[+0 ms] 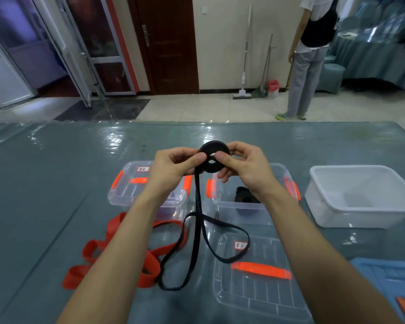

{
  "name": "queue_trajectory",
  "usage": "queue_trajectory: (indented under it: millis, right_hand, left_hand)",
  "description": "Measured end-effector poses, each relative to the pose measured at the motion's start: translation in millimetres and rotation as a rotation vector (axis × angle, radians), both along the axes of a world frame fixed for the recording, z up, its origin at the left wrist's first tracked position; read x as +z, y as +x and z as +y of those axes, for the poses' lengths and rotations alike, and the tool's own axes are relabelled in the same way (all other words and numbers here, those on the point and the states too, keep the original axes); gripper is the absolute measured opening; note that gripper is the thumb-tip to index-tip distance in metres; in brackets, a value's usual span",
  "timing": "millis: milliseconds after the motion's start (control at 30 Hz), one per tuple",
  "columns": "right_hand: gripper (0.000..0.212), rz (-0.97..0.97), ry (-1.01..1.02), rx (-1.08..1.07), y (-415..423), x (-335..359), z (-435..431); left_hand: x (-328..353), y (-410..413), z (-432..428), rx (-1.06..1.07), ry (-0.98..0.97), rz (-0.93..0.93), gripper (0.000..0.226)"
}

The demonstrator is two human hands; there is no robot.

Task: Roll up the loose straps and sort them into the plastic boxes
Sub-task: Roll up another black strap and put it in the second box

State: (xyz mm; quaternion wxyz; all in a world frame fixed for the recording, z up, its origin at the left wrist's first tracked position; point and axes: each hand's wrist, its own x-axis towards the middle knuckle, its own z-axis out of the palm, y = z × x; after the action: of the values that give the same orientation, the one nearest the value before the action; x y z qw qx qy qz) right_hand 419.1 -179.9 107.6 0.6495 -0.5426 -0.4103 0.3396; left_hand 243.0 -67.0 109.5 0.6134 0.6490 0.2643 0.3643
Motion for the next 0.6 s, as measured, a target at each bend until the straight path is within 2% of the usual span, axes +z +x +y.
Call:
queue_trajectory:
  millis: [133, 200, 333, 433, 500, 600]
  right_hand:
    - [0.019, 0.094, -0.007, 0.018, 5.5, -11.1, -14.1]
    - [0.014, 0.138, 0.017, -0.017, 4.9, -12.8, -16.2]
    - [0.008, 0.233, 0.088, -0.065, 0.2, -15.9, -16.3]
    - [0.014, 0.249, 0.08, -0.036, -0.5, -20.4, -18.7]
    - [0.019, 0.177, 0.034, 0.019, 5.7, -19.4, -21.8]
    - [0.025, -0.135, -0.098, 0.061, 22.8, -7.7, -27.2]
  left_hand:
    - [2.9, 6.9, -0.1, -0.053, 0.052, 0.067, 0.036]
    - [1.0, 13.5, -5.3, -0.036, 0.001, 0.039, 0.044]
    - [-10.2, 20.2, -20.6, -0.003, -0.094, -0.004, 0.033]
    - [-10.1, 17.8, -22.1, -0.015, -0.102, -0.004, 0.039]
    - [-2.8, 13.2, -16.3, -0.051, -0.039, 0.034, 0.04]
    - [15.5, 4.5, -3.6, -0.117, 0.125, 0.164, 0.028]
